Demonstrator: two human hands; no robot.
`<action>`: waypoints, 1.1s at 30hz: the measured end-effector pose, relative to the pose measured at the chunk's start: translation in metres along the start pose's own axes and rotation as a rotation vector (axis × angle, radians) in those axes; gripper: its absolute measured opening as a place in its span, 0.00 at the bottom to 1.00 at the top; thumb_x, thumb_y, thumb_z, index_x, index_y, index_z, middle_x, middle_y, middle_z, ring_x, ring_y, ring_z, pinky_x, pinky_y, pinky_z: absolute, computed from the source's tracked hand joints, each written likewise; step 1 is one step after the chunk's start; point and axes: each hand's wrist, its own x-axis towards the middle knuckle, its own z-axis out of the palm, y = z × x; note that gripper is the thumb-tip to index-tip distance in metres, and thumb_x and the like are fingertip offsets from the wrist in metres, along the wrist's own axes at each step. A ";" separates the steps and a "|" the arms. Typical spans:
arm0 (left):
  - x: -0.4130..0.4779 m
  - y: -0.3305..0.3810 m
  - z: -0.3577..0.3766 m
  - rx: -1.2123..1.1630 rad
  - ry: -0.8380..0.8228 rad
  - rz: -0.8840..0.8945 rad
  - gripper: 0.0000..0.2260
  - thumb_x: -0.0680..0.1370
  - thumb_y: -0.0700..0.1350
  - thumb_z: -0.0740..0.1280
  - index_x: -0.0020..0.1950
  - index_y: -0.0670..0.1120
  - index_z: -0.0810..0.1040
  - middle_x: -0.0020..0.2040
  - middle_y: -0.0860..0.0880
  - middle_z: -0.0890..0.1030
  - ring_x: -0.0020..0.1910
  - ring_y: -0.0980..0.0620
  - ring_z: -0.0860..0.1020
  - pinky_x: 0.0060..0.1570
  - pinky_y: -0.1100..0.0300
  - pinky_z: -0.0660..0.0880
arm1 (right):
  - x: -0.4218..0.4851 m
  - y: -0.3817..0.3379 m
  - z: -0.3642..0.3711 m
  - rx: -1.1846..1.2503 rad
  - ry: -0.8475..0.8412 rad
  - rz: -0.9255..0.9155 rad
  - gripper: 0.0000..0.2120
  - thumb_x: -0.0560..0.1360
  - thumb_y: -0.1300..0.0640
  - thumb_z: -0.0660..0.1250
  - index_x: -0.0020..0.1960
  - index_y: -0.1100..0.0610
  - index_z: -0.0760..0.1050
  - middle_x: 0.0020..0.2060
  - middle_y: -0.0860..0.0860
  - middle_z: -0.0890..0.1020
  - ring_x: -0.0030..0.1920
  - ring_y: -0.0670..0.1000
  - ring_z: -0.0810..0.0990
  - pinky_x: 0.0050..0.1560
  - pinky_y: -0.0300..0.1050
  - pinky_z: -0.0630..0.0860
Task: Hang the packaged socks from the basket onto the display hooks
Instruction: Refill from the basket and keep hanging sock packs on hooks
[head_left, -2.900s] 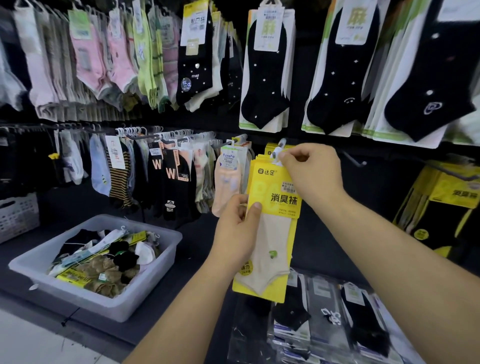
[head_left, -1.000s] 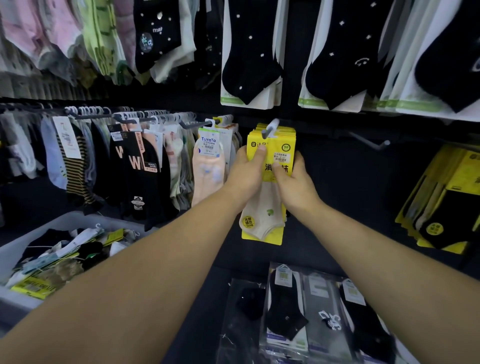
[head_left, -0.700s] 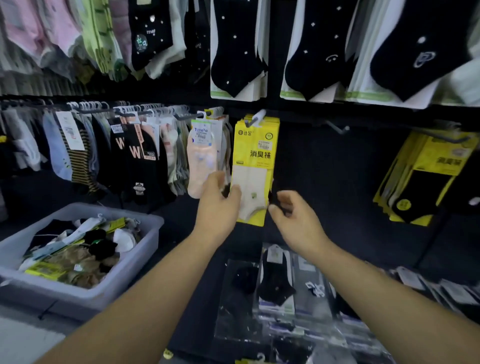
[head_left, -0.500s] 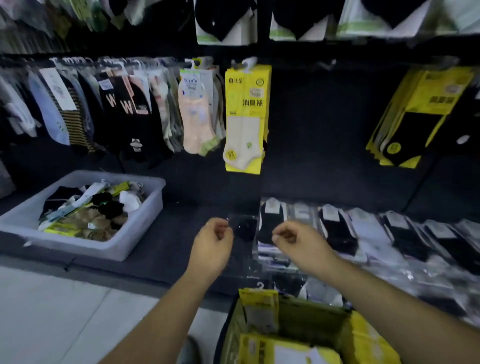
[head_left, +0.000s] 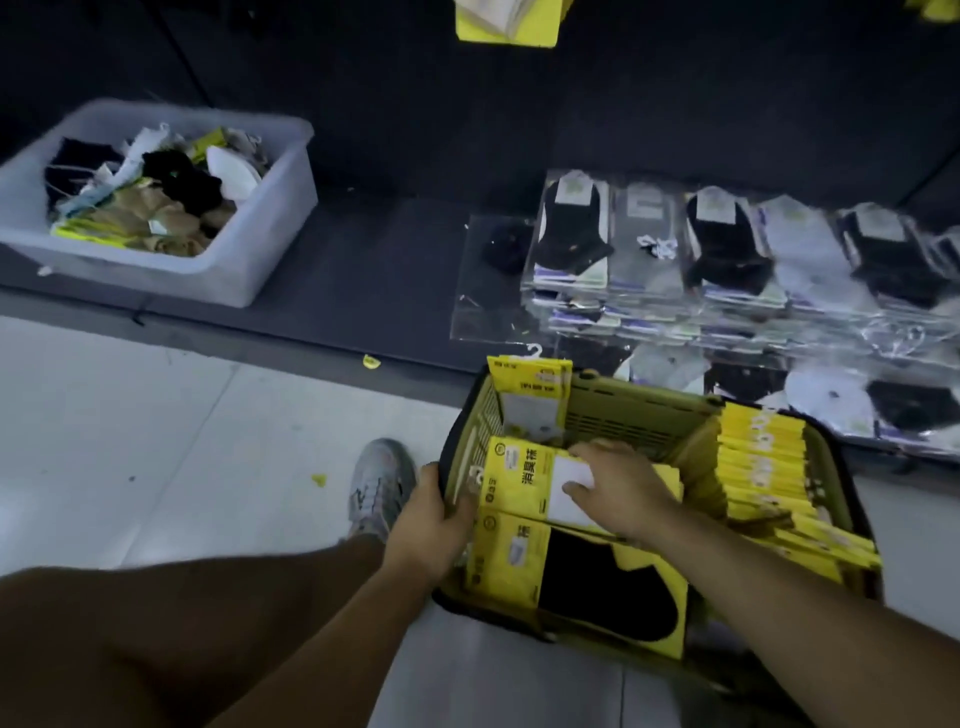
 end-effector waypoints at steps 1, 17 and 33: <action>0.000 0.000 0.001 -0.013 0.011 -0.002 0.09 0.84 0.55 0.65 0.59 0.53 0.69 0.55 0.51 0.84 0.53 0.47 0.84 0.55 0.45 0.81 | 0.004 -0.001 0.001 0.040 0.061 0.006 0.27 0.81 0.44 0.65 0.76 0.52 0.66 0.72 0.53 0.72 0.71 0.58 0.70 0.67 0.56 0.70; 0.011 0.015 0.000 -0.100 0.048 -0.033 0.22 0.83 0.52 0.70 0.73 0.49 0.68 0.69 0.46 0.79 0.67 0.44 0.80 0.68 0.40 0.76 | 0.037 -0.030 -0.077 0.313 0.505 -0.154 0.10 0.79 0.48 0.69 0.53 0.55 0.78 0.44 0.51 0.80 0.49 0.54 0.76 0.44 0.47 0.69; 0.000 0.071 -0.041 -0.560 0.130 0.143 0.12 0.81 0.45 0.73 0.64 0.46 0.83 0.56 0.47 0.89 0.55 0.45 0.87 0.55 0.45 0.85 | -0.001 -0.035 -0.086 0.587 0.193 -0.012 0.14 0.80 0.49 0.69 0.63 0.52 0.77 0.54 0.50 0.85 0.53 0.53 0.83 0.51 0.47 0.78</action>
